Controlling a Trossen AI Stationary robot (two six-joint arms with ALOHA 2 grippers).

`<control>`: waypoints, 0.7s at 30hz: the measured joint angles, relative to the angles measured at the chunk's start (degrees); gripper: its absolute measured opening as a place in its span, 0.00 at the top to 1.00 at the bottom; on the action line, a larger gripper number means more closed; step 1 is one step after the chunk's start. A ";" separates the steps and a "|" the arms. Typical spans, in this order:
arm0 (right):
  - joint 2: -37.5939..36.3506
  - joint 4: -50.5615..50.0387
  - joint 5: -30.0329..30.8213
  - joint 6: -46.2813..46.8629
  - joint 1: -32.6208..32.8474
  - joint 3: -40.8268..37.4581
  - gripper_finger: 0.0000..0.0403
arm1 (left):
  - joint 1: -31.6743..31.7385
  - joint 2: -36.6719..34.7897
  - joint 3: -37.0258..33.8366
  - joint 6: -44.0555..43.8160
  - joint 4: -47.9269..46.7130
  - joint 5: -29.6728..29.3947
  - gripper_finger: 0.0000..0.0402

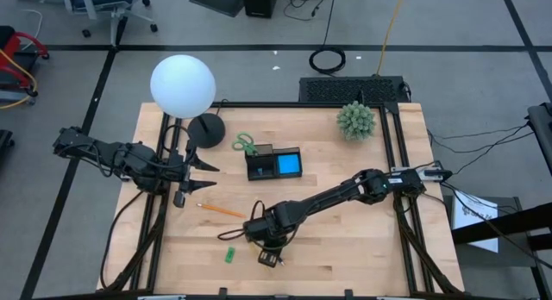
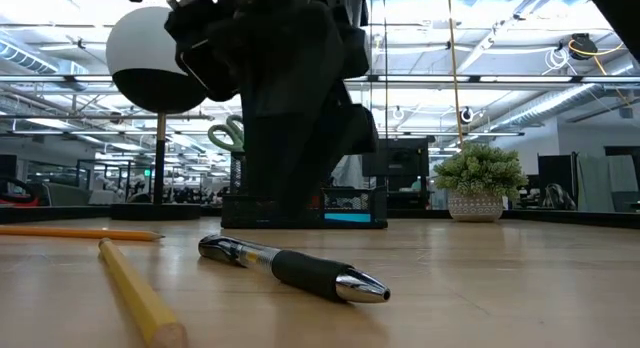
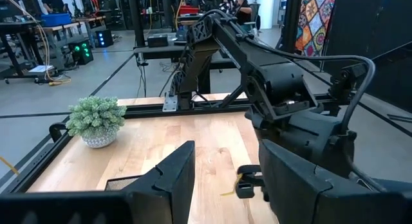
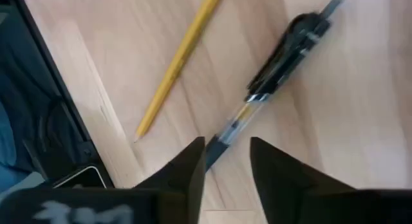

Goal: Pick and place office supplies into organizer
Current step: Put the black pen into the black desk organizer

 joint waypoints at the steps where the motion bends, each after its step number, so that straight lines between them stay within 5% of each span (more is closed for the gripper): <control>1: 0.00 0.15 -0.03 0.11 -0.18 -0.17 0.69 | 0.00 0.00 0.00 -0.01 -0.02 0.00 0.57; 11: 0.00 3.67 0.01 0.98 -0.82 -0.25 0.43 | 0.00 0.00 0.00 0.00 -0.28 0.00 0.57; 21: 2.61 1.64 1.42 -0.04 -0.51 -0.24 0.43 | 0.02 0.00 0.00 0.24 -0.12 -0.01 0.57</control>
